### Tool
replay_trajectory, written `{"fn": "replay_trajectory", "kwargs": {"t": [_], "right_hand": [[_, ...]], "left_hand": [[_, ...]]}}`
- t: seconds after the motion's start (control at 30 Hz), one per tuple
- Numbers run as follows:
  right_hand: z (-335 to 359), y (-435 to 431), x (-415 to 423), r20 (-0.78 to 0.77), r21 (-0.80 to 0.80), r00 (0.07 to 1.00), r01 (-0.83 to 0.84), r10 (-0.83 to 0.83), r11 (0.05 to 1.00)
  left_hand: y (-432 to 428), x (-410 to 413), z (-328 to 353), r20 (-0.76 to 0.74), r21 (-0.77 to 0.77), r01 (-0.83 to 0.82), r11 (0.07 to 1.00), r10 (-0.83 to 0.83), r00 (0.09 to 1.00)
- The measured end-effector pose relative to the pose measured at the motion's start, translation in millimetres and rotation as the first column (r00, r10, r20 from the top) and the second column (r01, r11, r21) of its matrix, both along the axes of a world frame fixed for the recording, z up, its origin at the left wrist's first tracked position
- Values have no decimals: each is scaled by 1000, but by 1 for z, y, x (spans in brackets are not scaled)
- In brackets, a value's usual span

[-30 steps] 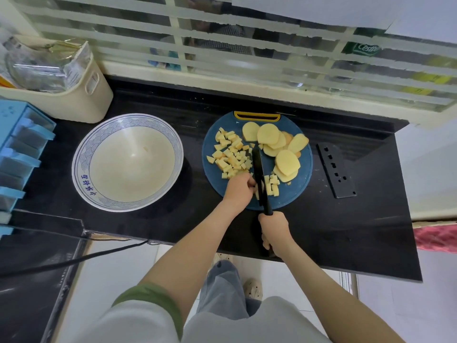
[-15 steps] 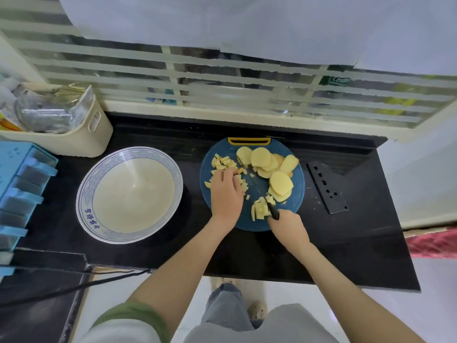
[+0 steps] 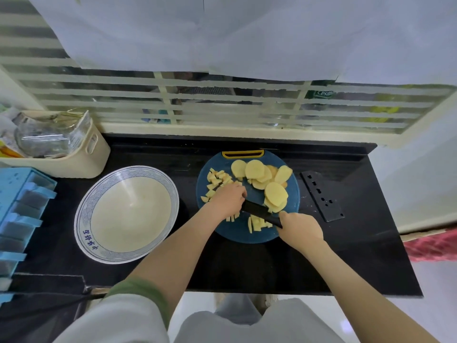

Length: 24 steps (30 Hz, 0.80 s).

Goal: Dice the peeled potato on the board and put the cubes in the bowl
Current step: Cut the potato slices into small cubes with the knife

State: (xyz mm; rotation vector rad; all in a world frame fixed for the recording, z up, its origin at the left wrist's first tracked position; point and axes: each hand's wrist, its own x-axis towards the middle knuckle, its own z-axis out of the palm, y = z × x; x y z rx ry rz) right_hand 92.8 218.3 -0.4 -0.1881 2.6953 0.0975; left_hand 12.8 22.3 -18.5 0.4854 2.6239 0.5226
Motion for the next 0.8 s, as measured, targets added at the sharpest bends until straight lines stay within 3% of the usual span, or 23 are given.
{"fn": "replay_trajectory", "kwargs": {"t": [0.1, 0.17, 0.27, 0.47, 0.53, 0.63, 0.8], "right_hand": [[-1, 10, -2, -15, 8, 999, -29, 30, 1000], [0, 16, -5, -17, 17, 997, -74, 74, 997], [0, 20, -13, -25, 36, 988, -154, 154, 987], [-4, 25, -20, -57, 57, 971, -231, 234, 971], [-5, 29, -22, -54, 42, 971, -231, 233, 972], [-6, 36, -24, -46, 2, 985, -164, 164, 986], [-10, 45, -23, -31, -79, 999, 34, -36, 996]], "left_hand": [[4, 1, 0, -122, 77, -63, 995, 72, 990], [17, 5, 8, -132, 118, 19, 993, -3, 991], [40, 10, 18, -119, 52, 155, 987, -148, 982], [51, 4, 13, -146, 12, 97, 995, -94, 985], [51, 3, 14, -202, -23, -6, 1000, 1, 979], [42, -1, 14, -250, -34, -309, 950, 292, 923], [20, 5, 11, -300, 71, -711, 700, 695, 654]]}}
